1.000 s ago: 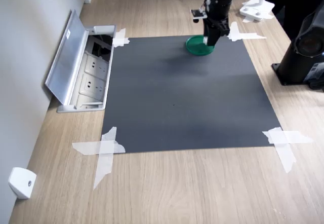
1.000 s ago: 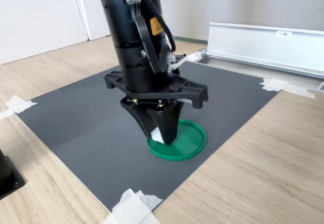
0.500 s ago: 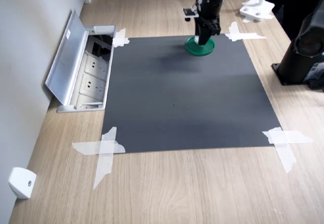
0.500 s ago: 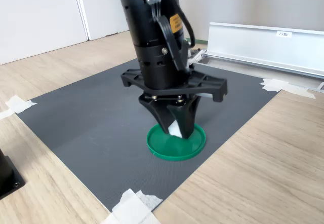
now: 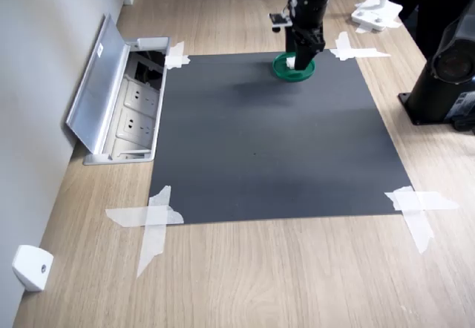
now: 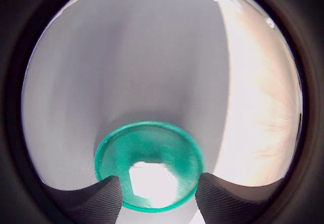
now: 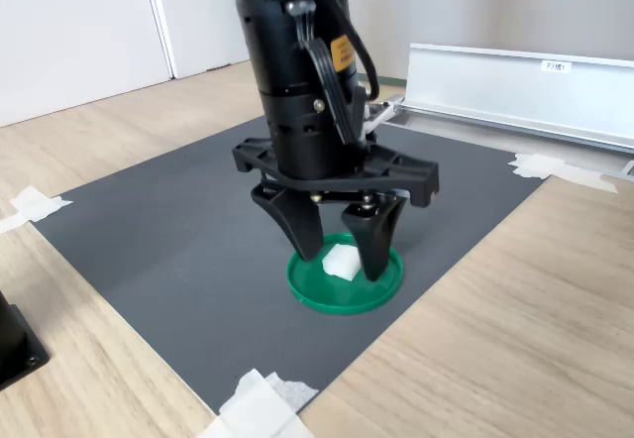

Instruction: Grasp a white terminal and put it on the green lid.

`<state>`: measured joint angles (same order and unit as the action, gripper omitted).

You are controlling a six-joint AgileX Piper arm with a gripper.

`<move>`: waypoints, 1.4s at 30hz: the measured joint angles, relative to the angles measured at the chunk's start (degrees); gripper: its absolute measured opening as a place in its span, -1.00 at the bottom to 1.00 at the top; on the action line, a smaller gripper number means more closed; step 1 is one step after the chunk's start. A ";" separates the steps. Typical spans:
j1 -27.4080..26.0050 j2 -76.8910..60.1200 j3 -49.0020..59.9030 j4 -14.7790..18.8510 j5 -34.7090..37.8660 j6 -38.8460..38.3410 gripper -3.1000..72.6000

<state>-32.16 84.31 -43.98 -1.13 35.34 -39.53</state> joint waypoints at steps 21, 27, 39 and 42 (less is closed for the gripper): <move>31.14 -43.72 6.71 -9.82 -12.77 49.48 -0.93; 31.47 -51.95 16.00 -11.04 -16.33 52.48 -0.93; 31.47 -63.68 35.98 -4.69 -23.89 48.55 -0.93; 31.47 -66.26 37.89 -1.50 -25.22 44.53 -0.93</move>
<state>-0.68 18.05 -6.09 -2.63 10.12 5.00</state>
